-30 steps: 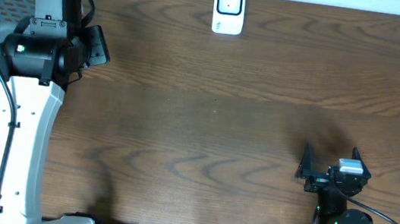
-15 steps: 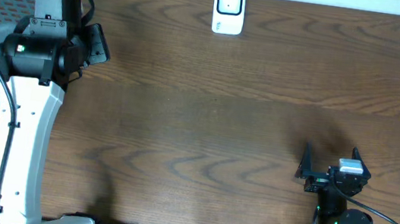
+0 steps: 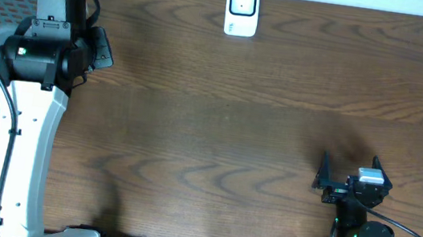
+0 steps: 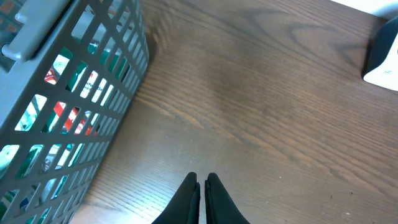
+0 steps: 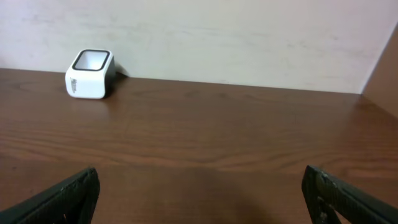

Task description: Scan the item barcode

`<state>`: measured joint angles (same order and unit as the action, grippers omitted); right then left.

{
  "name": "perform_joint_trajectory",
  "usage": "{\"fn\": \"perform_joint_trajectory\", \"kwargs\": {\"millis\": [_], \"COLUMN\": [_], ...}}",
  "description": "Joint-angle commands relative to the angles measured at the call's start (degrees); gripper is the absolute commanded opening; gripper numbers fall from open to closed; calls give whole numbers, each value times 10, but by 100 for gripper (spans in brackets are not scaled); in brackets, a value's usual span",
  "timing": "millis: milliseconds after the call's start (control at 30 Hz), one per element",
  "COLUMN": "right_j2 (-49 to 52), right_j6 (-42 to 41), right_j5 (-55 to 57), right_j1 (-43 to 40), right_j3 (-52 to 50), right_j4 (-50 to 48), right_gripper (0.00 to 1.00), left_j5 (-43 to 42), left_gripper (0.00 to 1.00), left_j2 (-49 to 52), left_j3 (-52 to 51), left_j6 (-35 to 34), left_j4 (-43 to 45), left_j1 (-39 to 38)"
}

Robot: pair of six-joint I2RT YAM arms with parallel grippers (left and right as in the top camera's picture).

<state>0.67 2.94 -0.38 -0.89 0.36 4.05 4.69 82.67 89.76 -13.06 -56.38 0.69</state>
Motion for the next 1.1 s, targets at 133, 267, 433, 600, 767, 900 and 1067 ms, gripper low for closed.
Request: {"fn": "perform_joint_trajectory", "kwargs": {"millis": [133,267,433,600,767,900,1067], "right_j2": [-3,-3,-3,-3,-3,-3,-3], "right_j6": [-1,-1,-1,-1,-1,-1,-1], "right_j5": [3,3,3,3,3,3,3], "right_j1": [2,2,2,2,2,2,2], "right_j3": [-1,-1,-1,-1,-1,-1,-1], "right_j4": [3,2,2,2,3,2,2], "right_gripper": [99,99,99,100,99,99,99], "left_j5": [5,5,5,5,5,5,5], "left_gripper": [8,9,25,30,30,29,22], "left_j2": [4,4,4,4,4,4,4], "left_j3": [11,11,11,11,11,11,11], "left_j6": [5,5,5,5,5,5,5], "left_j4": [-1,-1,-1,0,0,-1,-1], "left_j1": [2,2,2,2,2,2,2]}}
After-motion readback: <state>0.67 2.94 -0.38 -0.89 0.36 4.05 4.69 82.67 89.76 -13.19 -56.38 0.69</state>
